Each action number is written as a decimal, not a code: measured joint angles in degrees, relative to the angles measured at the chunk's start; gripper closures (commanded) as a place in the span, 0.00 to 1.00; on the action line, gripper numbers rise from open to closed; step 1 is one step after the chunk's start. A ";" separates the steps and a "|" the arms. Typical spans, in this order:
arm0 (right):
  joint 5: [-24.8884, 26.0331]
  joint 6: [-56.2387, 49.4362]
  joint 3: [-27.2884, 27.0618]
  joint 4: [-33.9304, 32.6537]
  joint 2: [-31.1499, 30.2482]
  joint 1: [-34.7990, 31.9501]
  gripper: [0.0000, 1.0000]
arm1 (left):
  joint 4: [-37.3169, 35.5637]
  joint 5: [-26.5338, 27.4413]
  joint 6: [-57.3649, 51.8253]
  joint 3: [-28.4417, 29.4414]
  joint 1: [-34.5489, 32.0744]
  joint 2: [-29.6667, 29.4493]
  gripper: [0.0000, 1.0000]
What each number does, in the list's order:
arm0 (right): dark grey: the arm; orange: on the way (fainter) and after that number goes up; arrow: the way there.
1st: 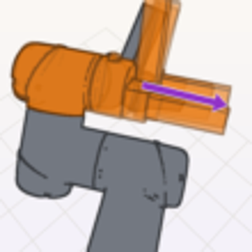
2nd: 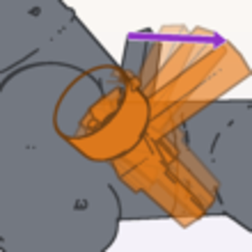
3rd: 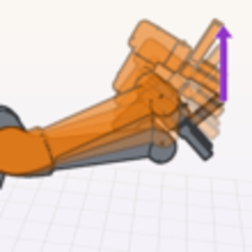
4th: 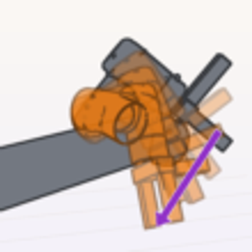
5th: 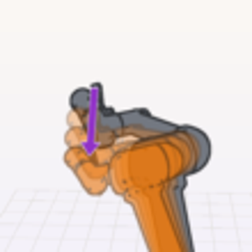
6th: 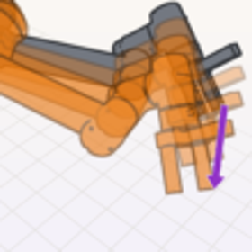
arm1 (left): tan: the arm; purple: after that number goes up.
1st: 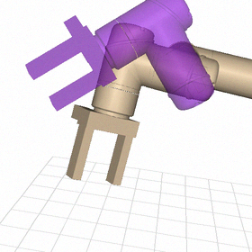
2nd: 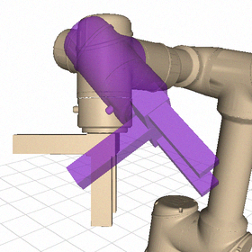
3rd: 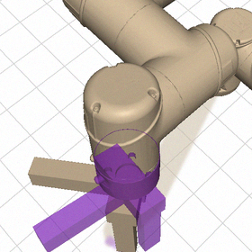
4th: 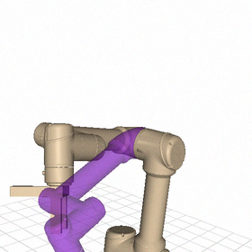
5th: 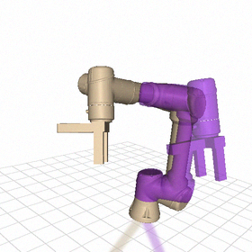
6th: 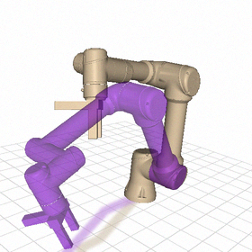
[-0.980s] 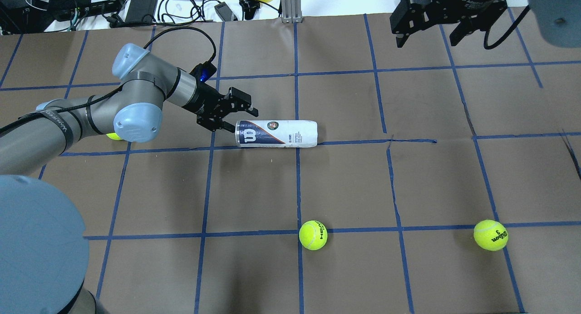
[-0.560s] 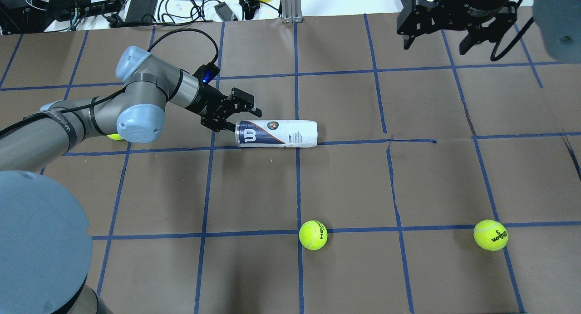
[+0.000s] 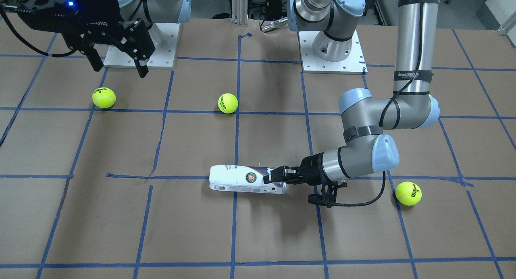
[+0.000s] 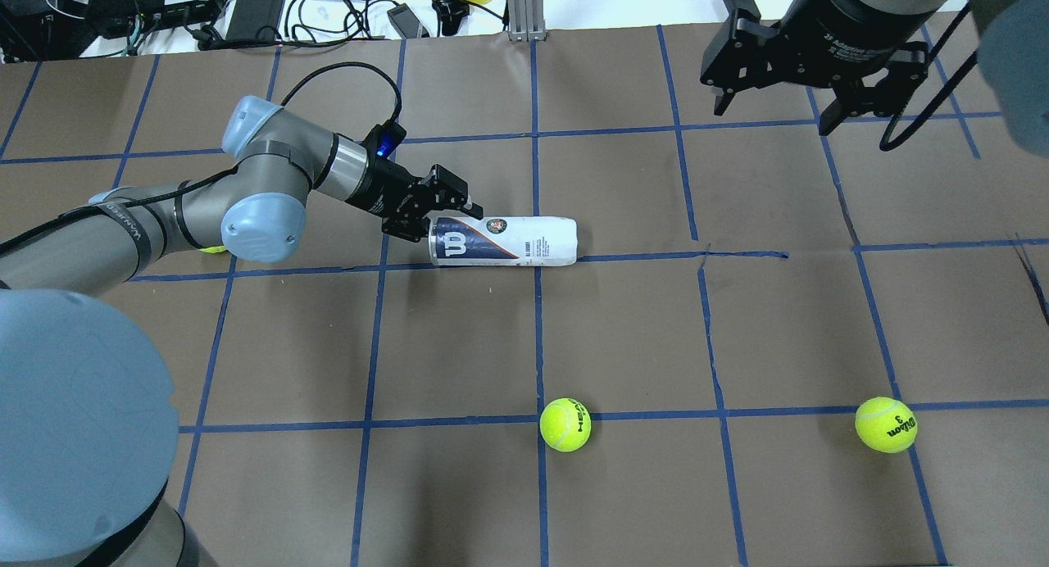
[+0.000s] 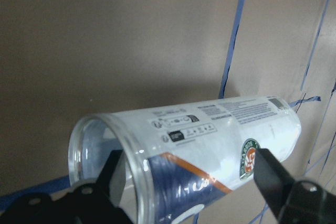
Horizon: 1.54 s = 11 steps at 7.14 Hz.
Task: Lift up tennis ball bucket
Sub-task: 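Lift the can with the left gripper, tilting it upright, then lower the upright can onto the table with the left gripper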
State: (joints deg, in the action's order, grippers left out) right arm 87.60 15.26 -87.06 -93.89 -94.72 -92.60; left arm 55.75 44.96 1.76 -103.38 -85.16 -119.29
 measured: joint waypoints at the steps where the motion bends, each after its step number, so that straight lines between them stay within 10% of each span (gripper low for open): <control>1: 0.19 -0.08 2.12 2.47 0.37 -0.17 0.00 | -0.13 0.08 4.77 1.45 0.00 0.47 1.00; 4: 1.53 -2.56 8.94 8.46 4.63 0.28 0.00 | 1.95 3.22 19.49 12.16 -0.13 1.95 1.00; 8: 9.83 -14.03 9.63 9.12 5.75 0.63 0.00 | 11.00 35.29 13.25 28.47 -5.69 3.10 1.00; 11: 2.19 -18.00 9.61 9.73 6.45 0.69 0.00 | 5.73 48.18 0.89 26.71 -11.75 2.66 1.00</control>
State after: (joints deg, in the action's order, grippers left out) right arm 89.79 -2.74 -77.46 -84.16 -88.27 -91.91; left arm 61.48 93.14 2.65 -76.67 -96.91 -116.63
